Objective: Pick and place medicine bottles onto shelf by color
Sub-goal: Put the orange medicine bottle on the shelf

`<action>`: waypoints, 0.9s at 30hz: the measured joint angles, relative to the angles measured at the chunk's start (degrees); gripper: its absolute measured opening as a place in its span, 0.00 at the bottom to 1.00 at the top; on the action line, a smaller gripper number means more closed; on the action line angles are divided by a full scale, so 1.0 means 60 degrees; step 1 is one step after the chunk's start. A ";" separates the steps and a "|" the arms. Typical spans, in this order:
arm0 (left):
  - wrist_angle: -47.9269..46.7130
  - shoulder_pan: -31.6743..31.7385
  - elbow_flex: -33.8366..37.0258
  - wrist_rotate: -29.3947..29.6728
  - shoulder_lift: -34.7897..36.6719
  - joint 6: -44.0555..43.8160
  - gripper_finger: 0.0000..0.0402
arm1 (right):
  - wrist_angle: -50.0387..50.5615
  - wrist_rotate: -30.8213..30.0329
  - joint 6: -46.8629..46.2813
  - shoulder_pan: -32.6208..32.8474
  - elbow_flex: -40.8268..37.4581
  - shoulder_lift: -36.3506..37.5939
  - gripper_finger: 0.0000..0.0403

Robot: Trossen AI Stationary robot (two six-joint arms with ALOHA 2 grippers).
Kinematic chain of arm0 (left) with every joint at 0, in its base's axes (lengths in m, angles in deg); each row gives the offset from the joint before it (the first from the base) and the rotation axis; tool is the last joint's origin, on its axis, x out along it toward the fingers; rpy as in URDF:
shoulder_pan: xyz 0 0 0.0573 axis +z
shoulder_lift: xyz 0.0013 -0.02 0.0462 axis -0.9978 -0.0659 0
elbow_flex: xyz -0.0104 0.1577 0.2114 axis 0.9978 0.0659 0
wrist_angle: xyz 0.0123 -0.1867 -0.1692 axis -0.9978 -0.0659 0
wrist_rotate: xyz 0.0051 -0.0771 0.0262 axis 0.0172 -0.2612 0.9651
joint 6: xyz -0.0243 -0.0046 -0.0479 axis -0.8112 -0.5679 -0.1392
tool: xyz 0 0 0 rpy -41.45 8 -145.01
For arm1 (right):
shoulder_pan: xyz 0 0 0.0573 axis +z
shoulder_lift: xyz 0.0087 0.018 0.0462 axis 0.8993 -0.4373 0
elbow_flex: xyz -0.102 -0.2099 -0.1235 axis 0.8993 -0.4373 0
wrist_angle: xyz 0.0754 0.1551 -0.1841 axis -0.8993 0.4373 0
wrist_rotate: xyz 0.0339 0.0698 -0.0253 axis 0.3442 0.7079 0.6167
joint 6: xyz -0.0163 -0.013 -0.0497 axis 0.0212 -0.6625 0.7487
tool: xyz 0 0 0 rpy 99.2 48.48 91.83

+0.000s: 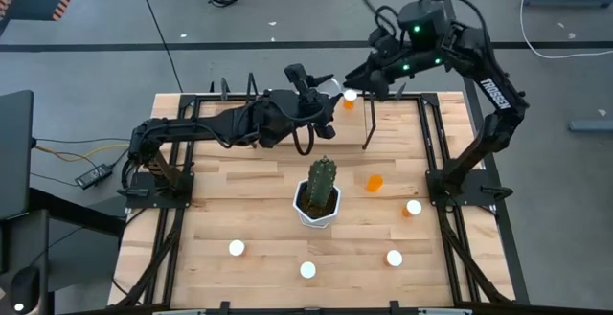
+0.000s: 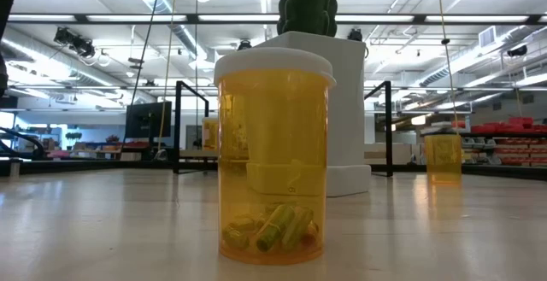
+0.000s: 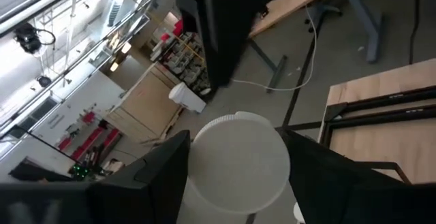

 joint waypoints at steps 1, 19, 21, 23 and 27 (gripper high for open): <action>-0.0004 0.0004 0.0000 0.0000 0.0000 -0.0025 0.57 | -0.0031 -0.0221 0.0003 0.0124 0.0000 -0.0075 0.42; -0.0004 -0.0049 0.0000 -0.0024 0.0000 -0.0105 0.56 | -0.0503 -0.1160 -0.0376 0.0628 -0.0345 -0.0204 0.42; -0.0008 -0.0047 0.0000 -0.0024 0.0000 -0.0106 0.55 | -0.0491 -0.1114 -0.0441 0.0737 -0.0602 -0.0214 0.42; -0.0009 -0.0046 0.0000 -0.0022 0.0000 -0.0107 0.55 | -0.0485 -0.1171 -0.0460 0.0840 -0.0837 -0.0214 0.42; -0.0058 -0.0078 0.0004 -0.0025 0.0000 -0.0107 0.57 | -0.0543 -0.1505 -0.0478 0.0873 -0.1082 -0.0214 0.42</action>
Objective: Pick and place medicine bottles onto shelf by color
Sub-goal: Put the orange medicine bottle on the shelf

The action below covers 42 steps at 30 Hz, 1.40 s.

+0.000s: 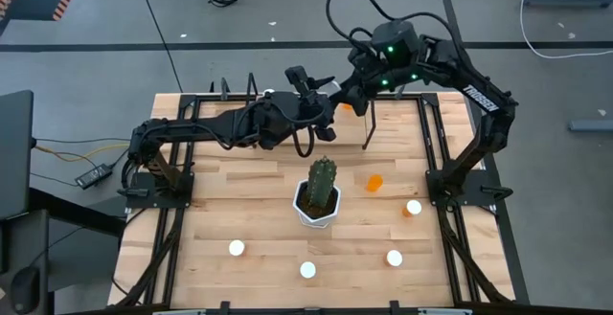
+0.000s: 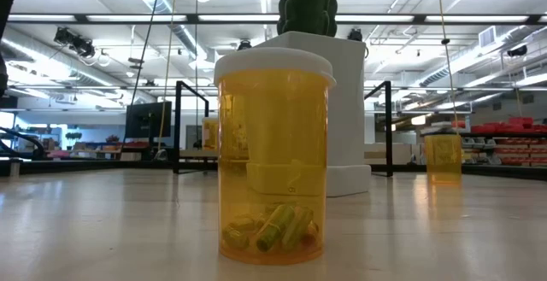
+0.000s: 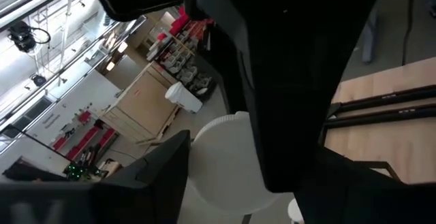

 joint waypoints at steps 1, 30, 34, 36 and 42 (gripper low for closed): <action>0.0016 -0.0002 0.0000 0.0004 0.0000 0.0000 0.57 | -0.0054 -0.0021 0.0007 -0.0001 -0.0027 0.0000 0.42; 0.0025 -0.0021 0.0000 0.0032 0.0000 -0.0066 0.58 | -0.0431 0.0223 0.0531 -0.0022 -0.0042 0.0000 0.05; 0.0089 -0.0067 0.0000 0.0029 0.0010 -0.0021 0.59 | -0.0488 0.0603 0.0484 -0.0162 0.0014 0.0028 0.05; 0.0153 -0.0098 -0.0006 0.0009 0.0011 0.0051 0.58 | -0.0516 0.0883 0.0372 -0.0323 0.0014 0.0063 0.05; 0.0433 -0.0111 -0.0029 -0.0087 0.0015 0.0087 0.58 | -0.0697 0.2061 -0.0123 -0.0850 0.0003 0.0253 0.05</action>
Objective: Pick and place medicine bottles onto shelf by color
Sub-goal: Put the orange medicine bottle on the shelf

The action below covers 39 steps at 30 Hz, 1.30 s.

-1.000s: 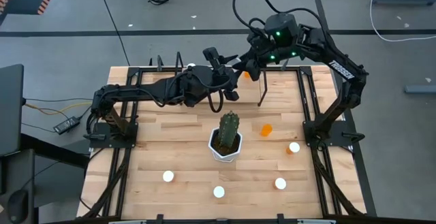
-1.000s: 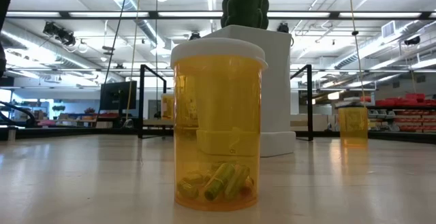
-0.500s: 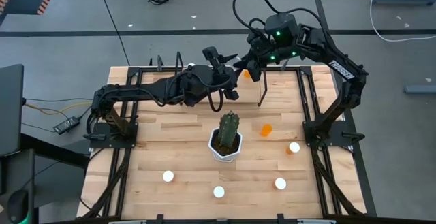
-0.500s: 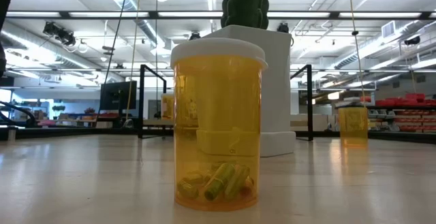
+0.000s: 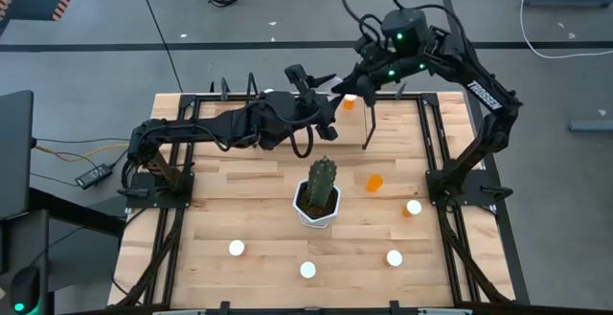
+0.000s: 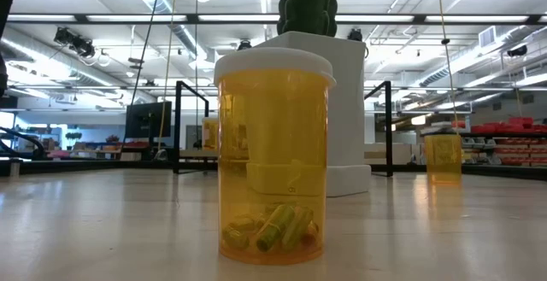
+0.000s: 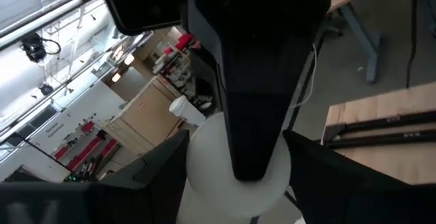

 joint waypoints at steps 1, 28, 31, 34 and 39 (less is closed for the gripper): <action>0.0129 0.0000 0.0000 0.0018 0.0000 0.0031 0.58 | -0.0015 0.0263 -0.0092 -0.0099 0.0000 0.0025 0.05; 0.4046 -0.0671 0.0047 -0.0091 -0.0022 0.2953 0.61 | -0.2177 0.4507 -0.1877 -0.0918 0.0049 0.0125 0.05; 0.4185 -0.0747 0.0048 -0.0087 -0.0022 0.2962 0.61 | -0.2188 0.4509 -0.1889 -0.0909 0.0047 0.0125 0.05; 0.4278 -0.0843 0.0047 -0.0131 -0.0024 0.2964 0.60 | -0.2196 0.4522 -0.1957 -0.0898 0.0047 0.0125 0.05; 0.4389 -0.0860 0.0047 -0.0222 -0.0025 0.2918 0.58 | -0.2175 0.4462 -0.2028 -0.0902 0.0044 0.0112 0.05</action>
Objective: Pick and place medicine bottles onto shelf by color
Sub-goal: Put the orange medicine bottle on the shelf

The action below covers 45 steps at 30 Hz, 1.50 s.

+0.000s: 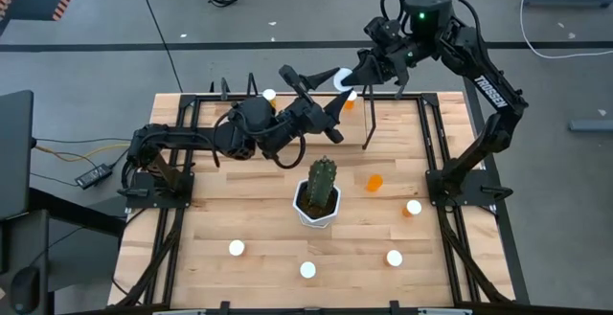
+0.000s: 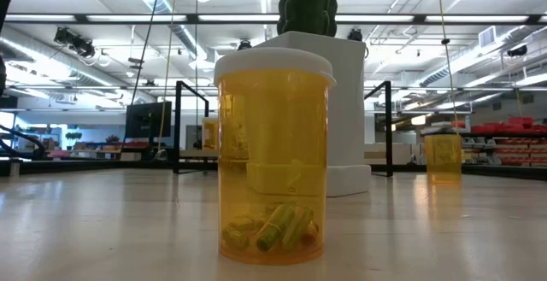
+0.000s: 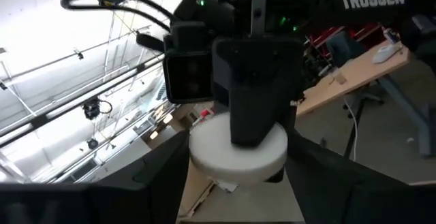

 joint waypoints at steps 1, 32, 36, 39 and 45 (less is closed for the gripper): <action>0.0033 0.0003 0.0000 -0.0001 0.0000 -0.0004 0.58 | -0.0001 -0.0003 -0.0013 0.0000 -0.0001 -0.0009 0.05; -0.0365 -0.0018 -0.0029 0.0480 0.0029 0.0018 0.59 | -0.0309 0.0330 -0.0599 0.0075 -0.0026 -0.0019 0.05; -0.0241 -0.0022 -0.0026 0.0478 0.0025 0.0021 0.60 | -0.0341 0.0334 -0.0572 0.0259 -0.0022 -0.0009 0.05; -0.0149 -0.0028 -0.0018 0.0432 0.0018 0.0014 0.59 | -0.0348 0.0327 -0.0551 0.0415 -0.0020 -0.0009 0.05; -0.0061 -0.0019 -0.0015 0.0149 0.0018 0.0021 0.61 | -0.0348 0.0297 -0.0541 0.0514 -0.0015 -0.0005 0.05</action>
